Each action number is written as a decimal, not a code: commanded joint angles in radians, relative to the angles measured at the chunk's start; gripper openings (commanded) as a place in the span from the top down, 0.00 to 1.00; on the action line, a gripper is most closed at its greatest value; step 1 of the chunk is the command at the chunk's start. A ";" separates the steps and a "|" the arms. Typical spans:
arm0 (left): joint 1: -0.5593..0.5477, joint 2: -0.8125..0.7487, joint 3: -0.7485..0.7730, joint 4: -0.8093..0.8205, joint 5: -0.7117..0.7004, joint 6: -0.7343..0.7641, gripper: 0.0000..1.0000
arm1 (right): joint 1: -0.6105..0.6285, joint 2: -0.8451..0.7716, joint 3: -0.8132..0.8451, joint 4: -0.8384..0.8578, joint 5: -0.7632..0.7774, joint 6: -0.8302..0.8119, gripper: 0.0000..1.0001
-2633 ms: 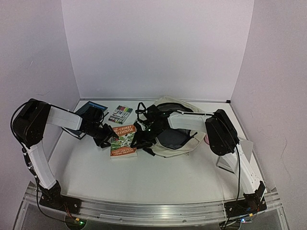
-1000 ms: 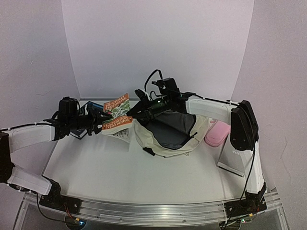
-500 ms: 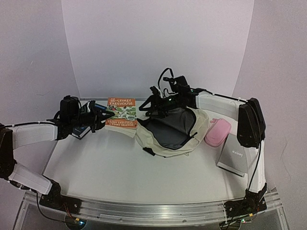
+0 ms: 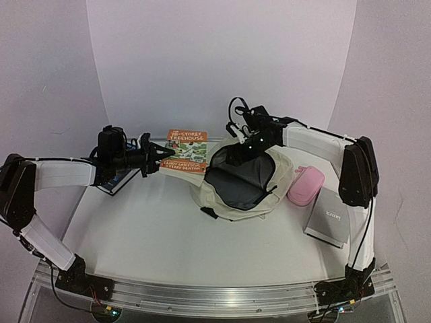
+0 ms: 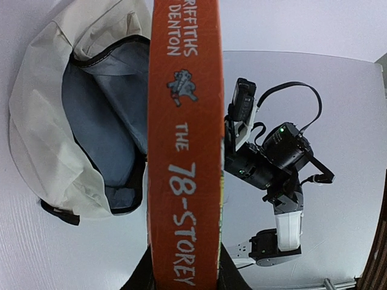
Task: Pack the student bag
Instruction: Place the book in the student bag.
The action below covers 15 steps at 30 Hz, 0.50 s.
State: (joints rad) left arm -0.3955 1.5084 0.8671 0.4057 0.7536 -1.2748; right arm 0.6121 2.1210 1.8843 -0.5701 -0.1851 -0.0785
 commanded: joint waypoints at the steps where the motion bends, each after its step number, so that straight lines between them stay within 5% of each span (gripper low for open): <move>1: -0.008 0.038 0.052 0.198 0.048 -0.043 1.00 | 0.005 0.058 0.010 -0.023 0.132 -0.148 0.24; 15: -0.011 0.090 0.007 0.262 0.048 -0.084 1.00 | 0.006 0.152 -0.016 0.013 0.286 -0.282 0.32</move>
State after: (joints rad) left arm -0.4034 1.6064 0.8655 0.5191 0.7663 -1.3392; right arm 0.6121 2.2563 1.8632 -0.5780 0.0064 -0.3050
